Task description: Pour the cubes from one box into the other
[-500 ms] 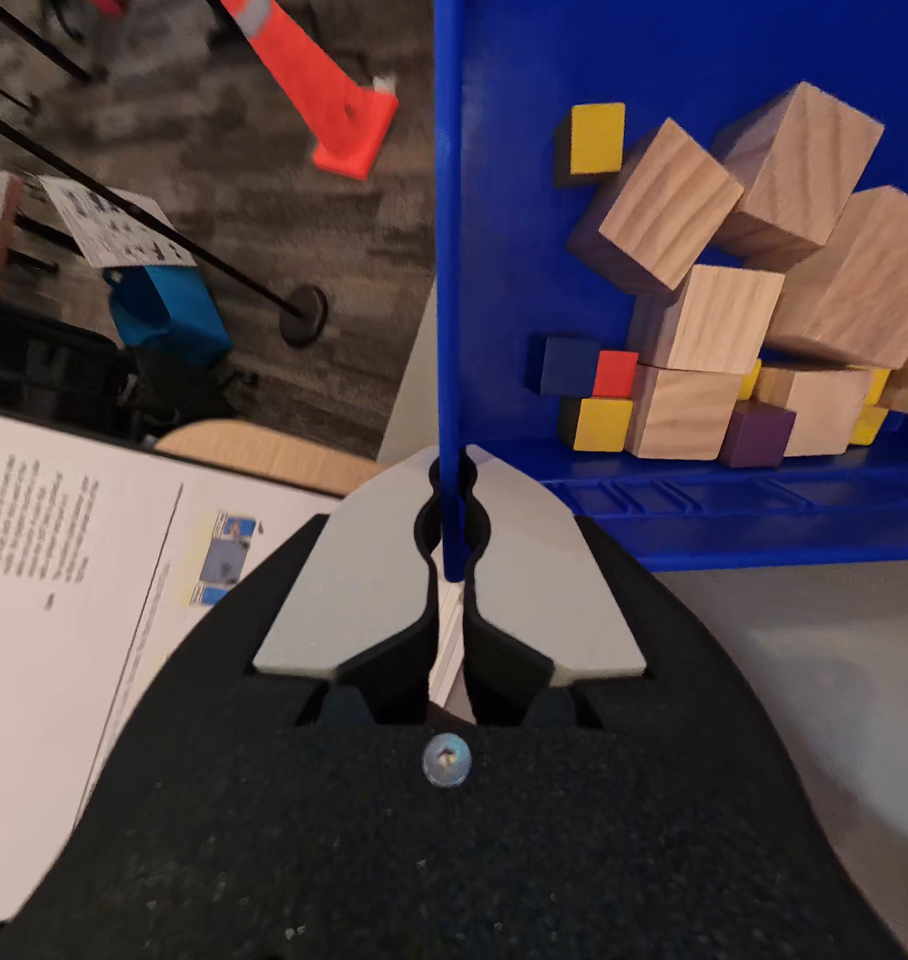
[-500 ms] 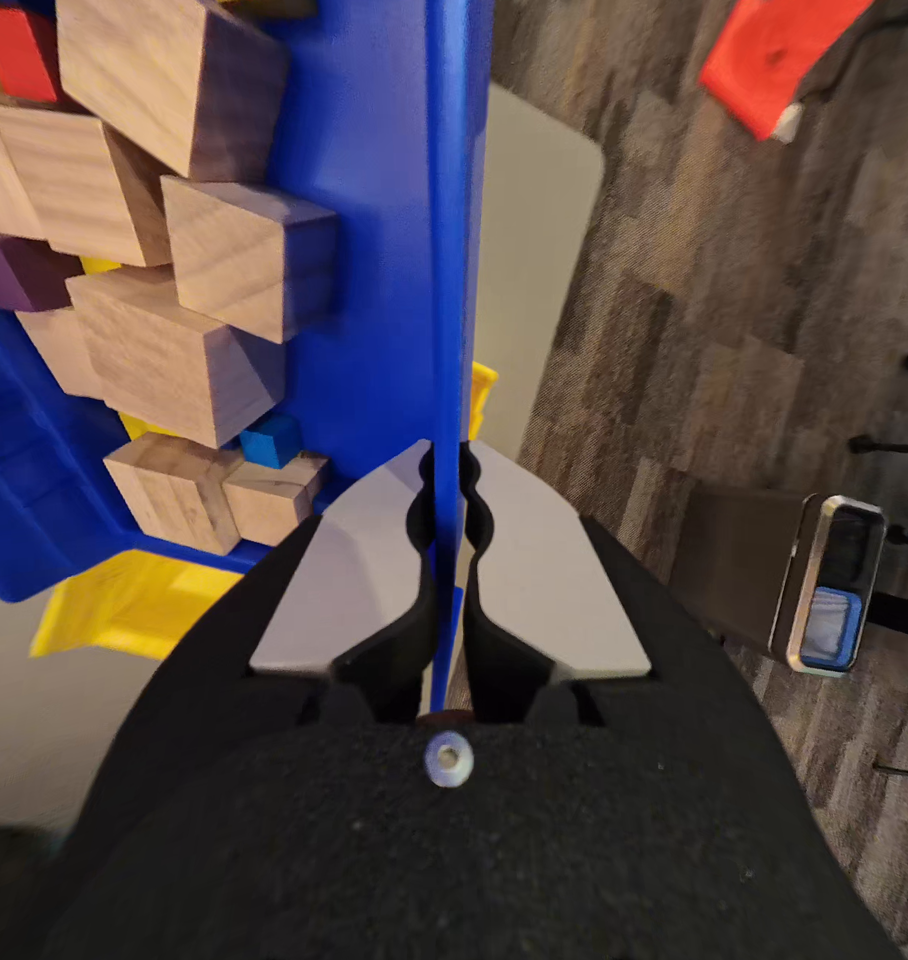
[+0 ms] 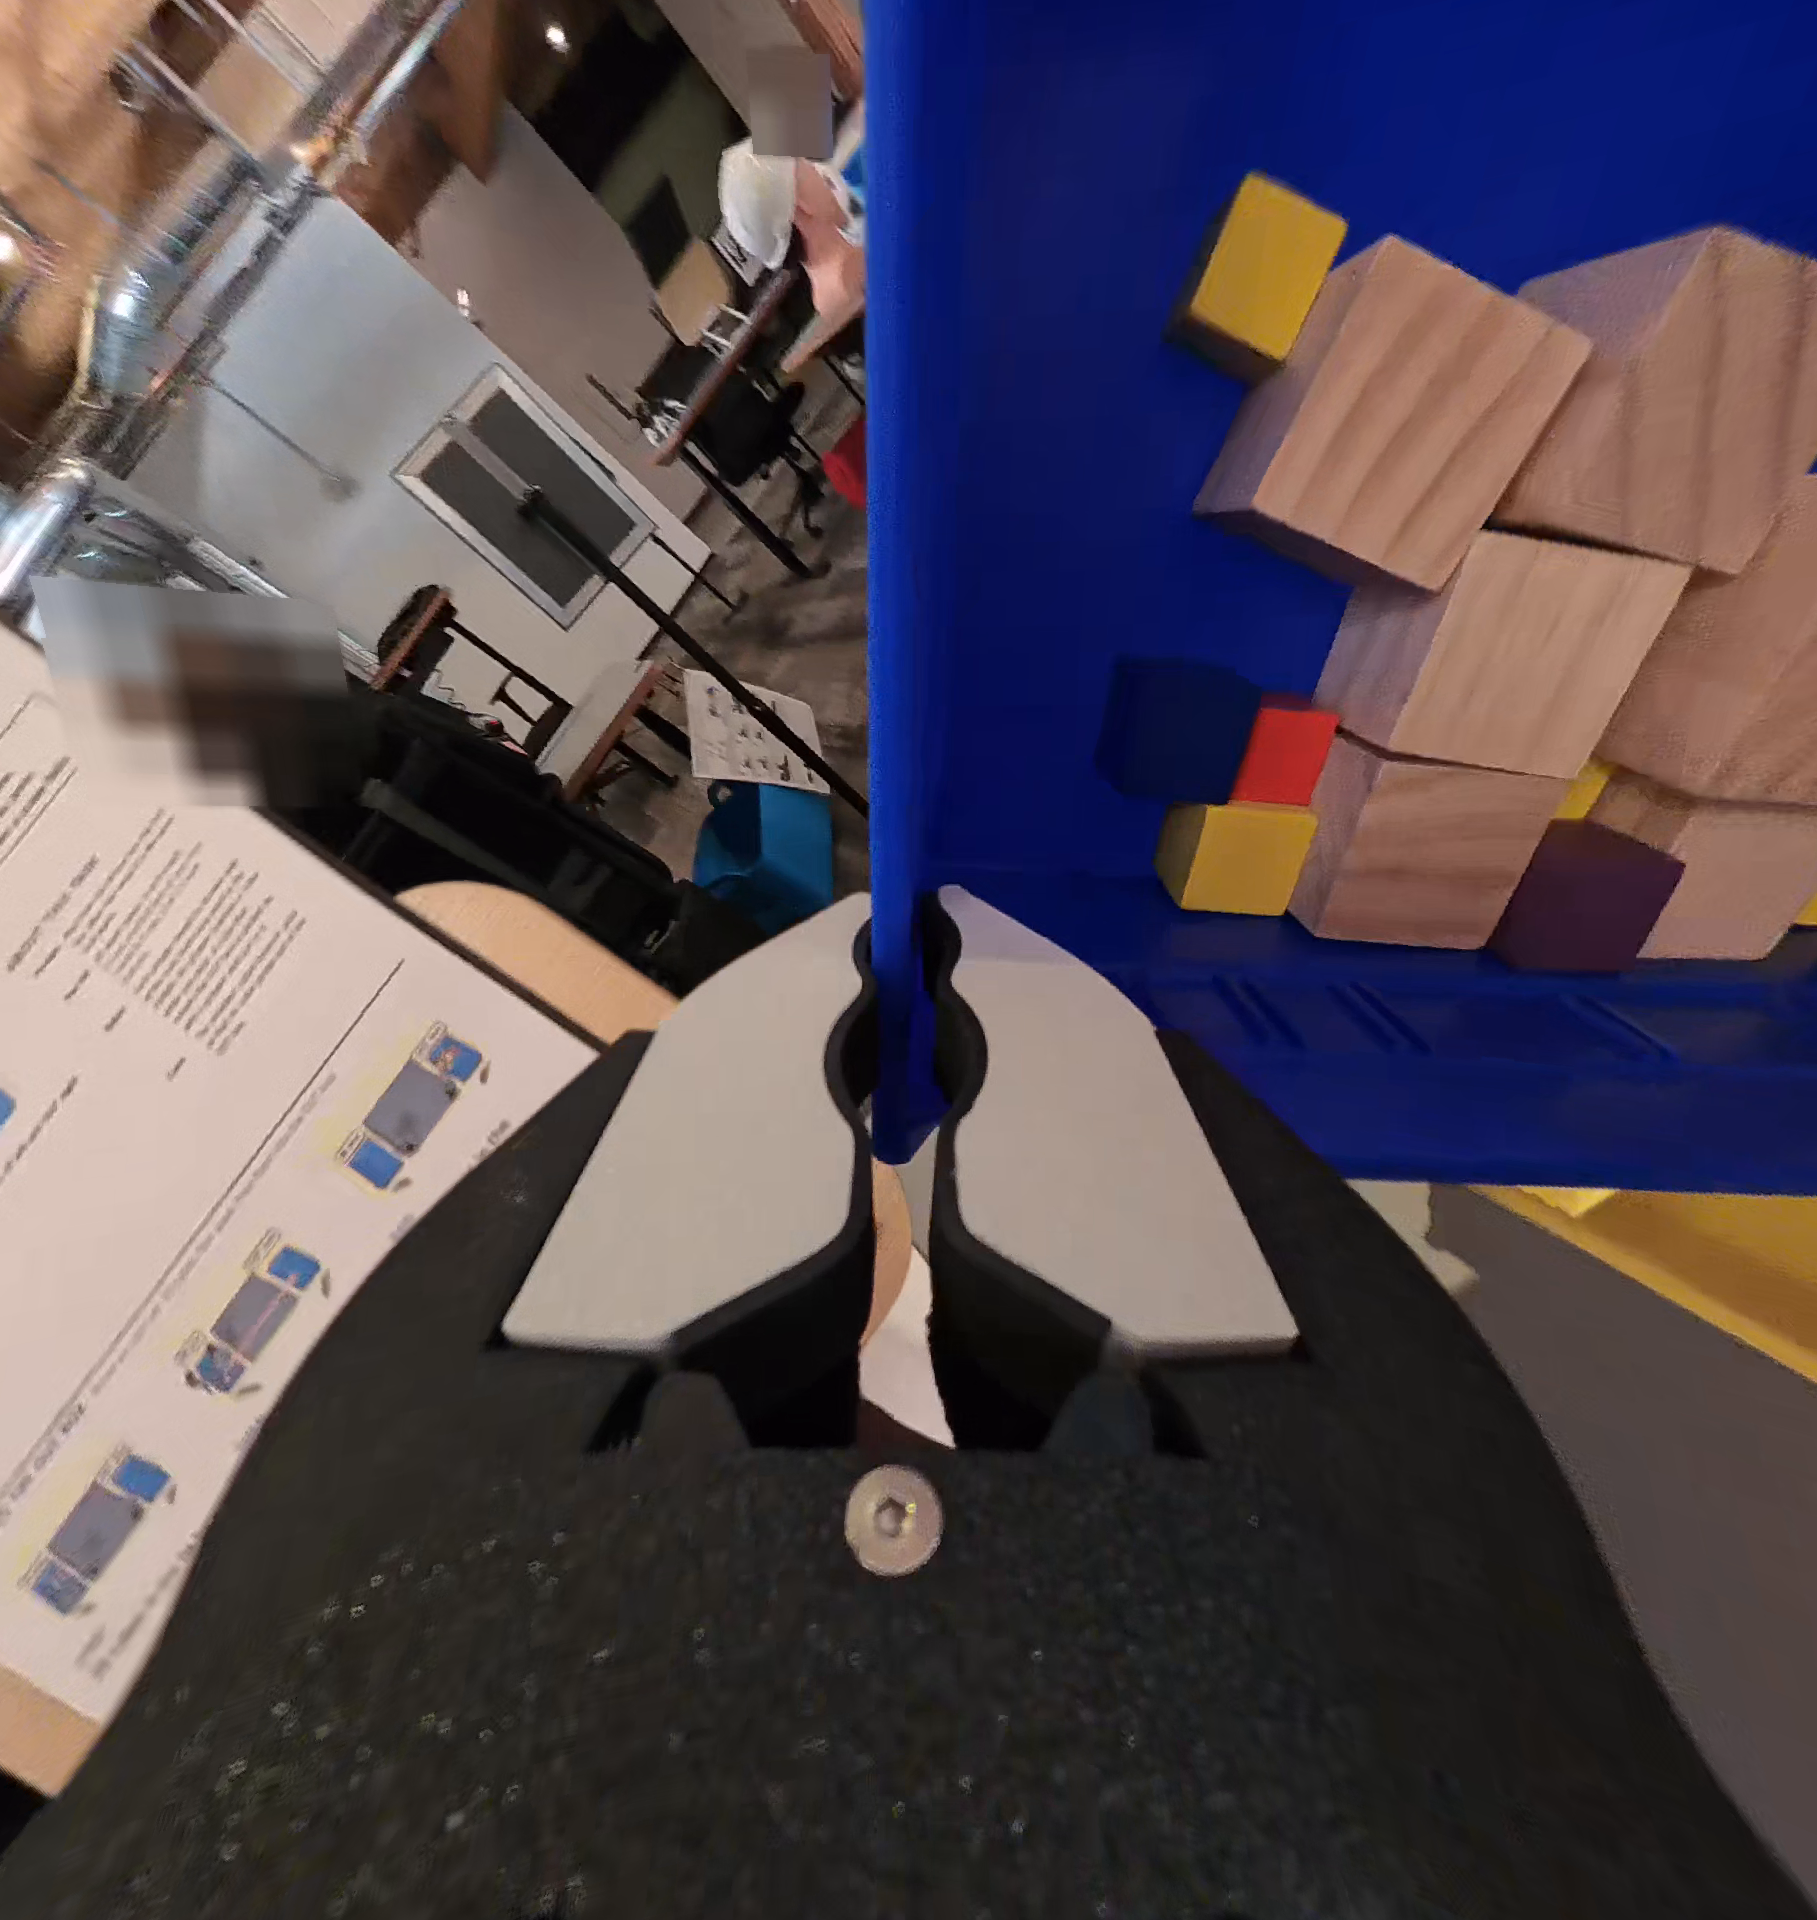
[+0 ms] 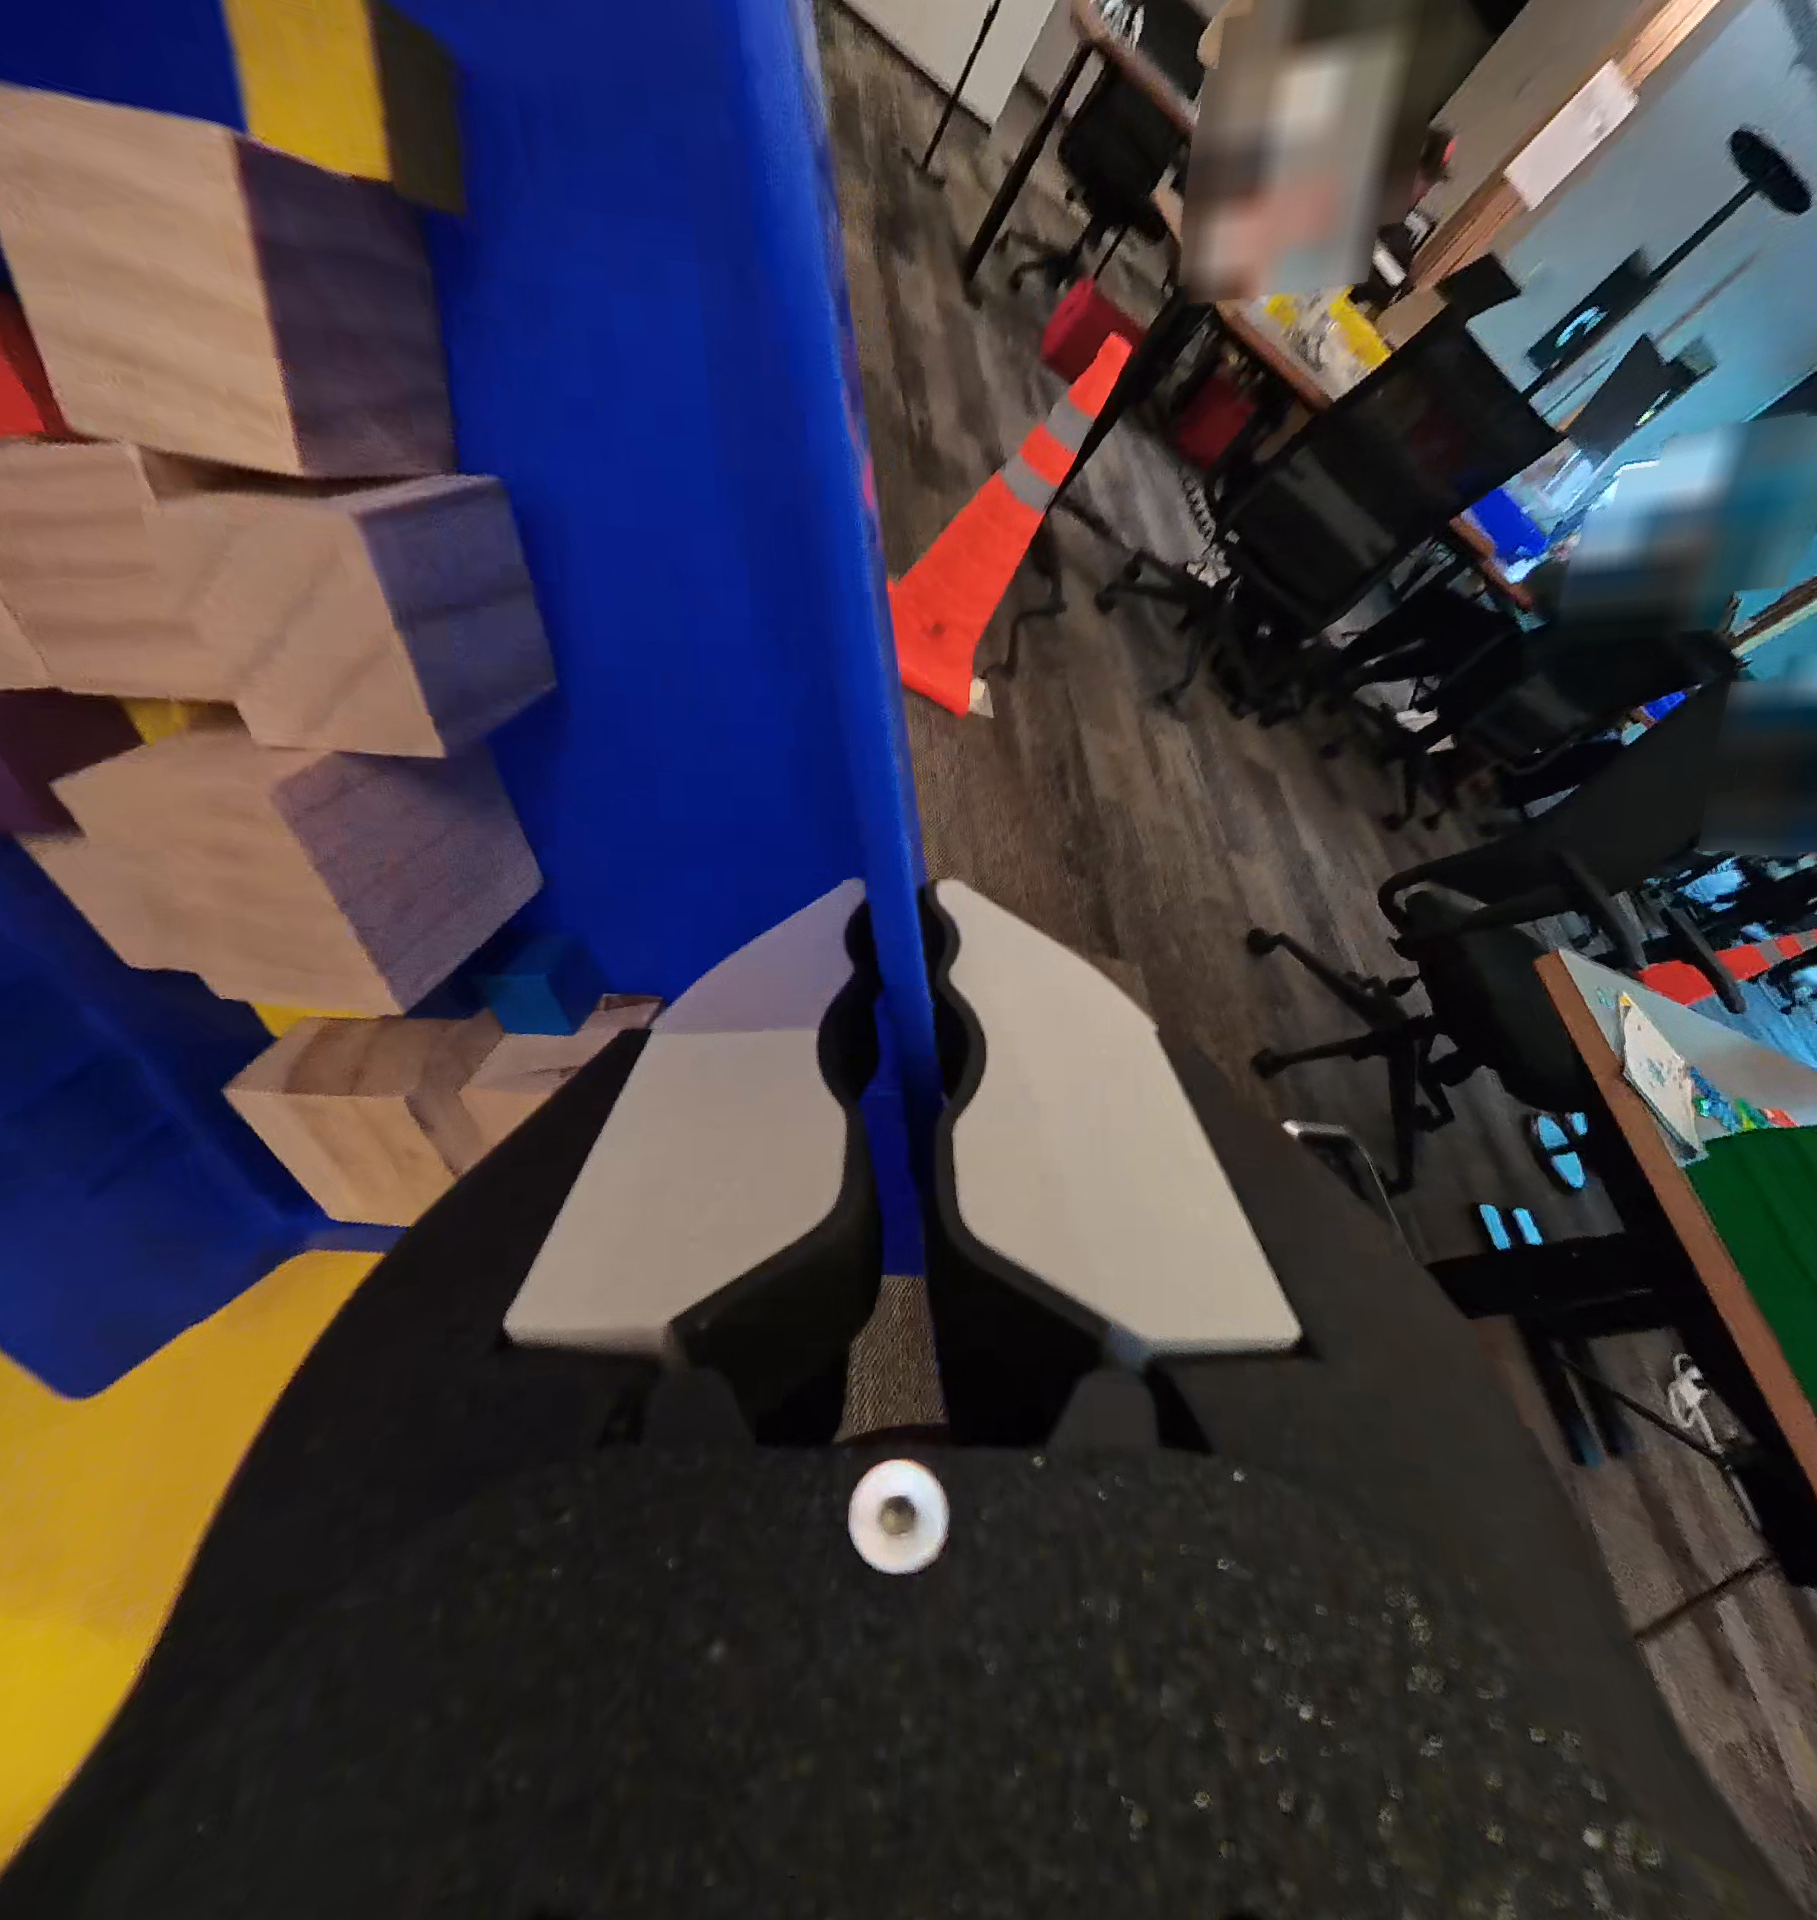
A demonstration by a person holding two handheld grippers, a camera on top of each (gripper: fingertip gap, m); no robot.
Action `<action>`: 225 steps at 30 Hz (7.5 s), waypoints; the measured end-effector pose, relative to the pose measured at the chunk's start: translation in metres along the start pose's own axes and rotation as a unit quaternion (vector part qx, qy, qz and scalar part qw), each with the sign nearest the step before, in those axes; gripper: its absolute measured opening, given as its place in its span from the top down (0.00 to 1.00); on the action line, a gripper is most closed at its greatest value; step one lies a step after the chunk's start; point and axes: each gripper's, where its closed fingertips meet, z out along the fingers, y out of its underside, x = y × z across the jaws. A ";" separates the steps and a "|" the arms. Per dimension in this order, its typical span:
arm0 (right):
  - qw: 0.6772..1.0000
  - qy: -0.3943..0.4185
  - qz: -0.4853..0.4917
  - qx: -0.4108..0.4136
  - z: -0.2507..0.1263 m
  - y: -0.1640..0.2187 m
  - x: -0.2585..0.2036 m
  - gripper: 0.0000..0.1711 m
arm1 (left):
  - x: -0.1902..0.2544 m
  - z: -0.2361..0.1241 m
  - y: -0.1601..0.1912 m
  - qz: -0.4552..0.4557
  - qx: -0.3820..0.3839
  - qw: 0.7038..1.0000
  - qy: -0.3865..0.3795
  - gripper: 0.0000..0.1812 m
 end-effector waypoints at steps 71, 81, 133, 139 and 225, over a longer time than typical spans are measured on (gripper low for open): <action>0.914 -0.396 0.085 -0.022 -0.133 -0.155 -0.370 0.95 | -0.256 -0.253 0.165 0.137 -0.346 0.927 0.055 0.98; 0.761 -0.548 0.003 -0.347 -0.189 -0.132 -0.618 0.94 | -0.287 -0.290 0.420 0.067 -0.523 0.809 0.258 0.97; 0.832 -0.485 -0.264 -0.045 -0.149 -0.021 -0.355 0.88 | 0.099 -0.470 0.302 -0.382 -0.220 0.892 0.101 0.75; 0.931 -0.338 -0.071 -0.116 -0.033 -0.039 -0.175 0.88 | 0.087 -0.462 0.312 -0.420 -0.199 0.882 0.083 0.75; 0.946 -0.086 0.308 0.061 -0.117 0.159 -0.056 0.70 | 0.221 -0.235 0.068 -0.388 -0.098 0.910 0.108 0.67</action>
